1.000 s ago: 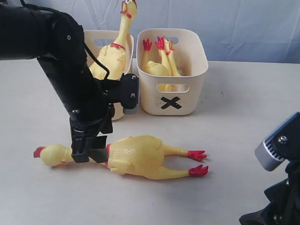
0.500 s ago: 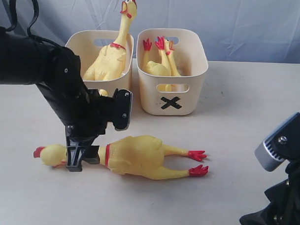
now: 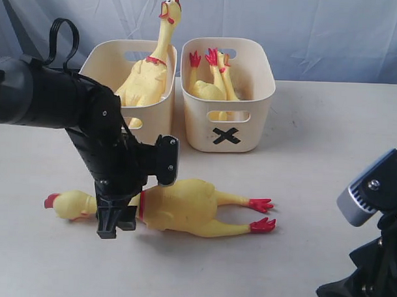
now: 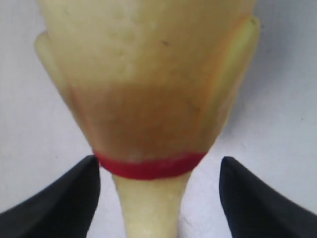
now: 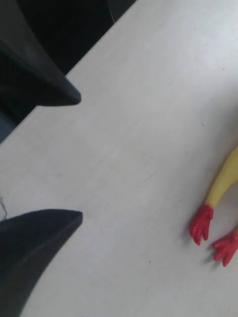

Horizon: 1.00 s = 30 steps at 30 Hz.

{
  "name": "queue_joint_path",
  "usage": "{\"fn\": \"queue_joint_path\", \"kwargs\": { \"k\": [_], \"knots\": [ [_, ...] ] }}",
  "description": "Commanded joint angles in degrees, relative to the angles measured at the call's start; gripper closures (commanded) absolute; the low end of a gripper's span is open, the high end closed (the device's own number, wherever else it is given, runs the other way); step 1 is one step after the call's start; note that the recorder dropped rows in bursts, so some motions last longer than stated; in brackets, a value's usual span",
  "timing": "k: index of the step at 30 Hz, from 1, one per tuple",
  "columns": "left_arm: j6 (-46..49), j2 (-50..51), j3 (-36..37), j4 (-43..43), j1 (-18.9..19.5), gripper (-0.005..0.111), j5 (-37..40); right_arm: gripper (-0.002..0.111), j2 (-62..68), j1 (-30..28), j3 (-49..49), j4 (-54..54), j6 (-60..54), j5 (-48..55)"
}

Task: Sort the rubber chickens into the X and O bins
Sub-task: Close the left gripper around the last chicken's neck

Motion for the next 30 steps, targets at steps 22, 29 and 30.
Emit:
{"fn": "queue_joint_path", "kwargs": {
  "k": [22, 29, 30],
  "knots": [
    [-0.3, 0.5, 0.2, -3.7, -0.2, 0.107, 8.0, 0.05, -0.4, 0.1, 0.1, 0.0, 0.0, 0.1],
    [-0.3, -4.6, 0.2, -9.0, -0.2, 0.107, 10.5, 0.05, -0.4, 0.1, 0.1, 0.0, 0.0, 0.0],
    [-0.3, -5.3, 0.2, -9.5, -0.2, 0.107, 11.0, 0.05, -0.4, 0.1, 0.1, 0.0, 0.0, 0.0]
  ]
}}
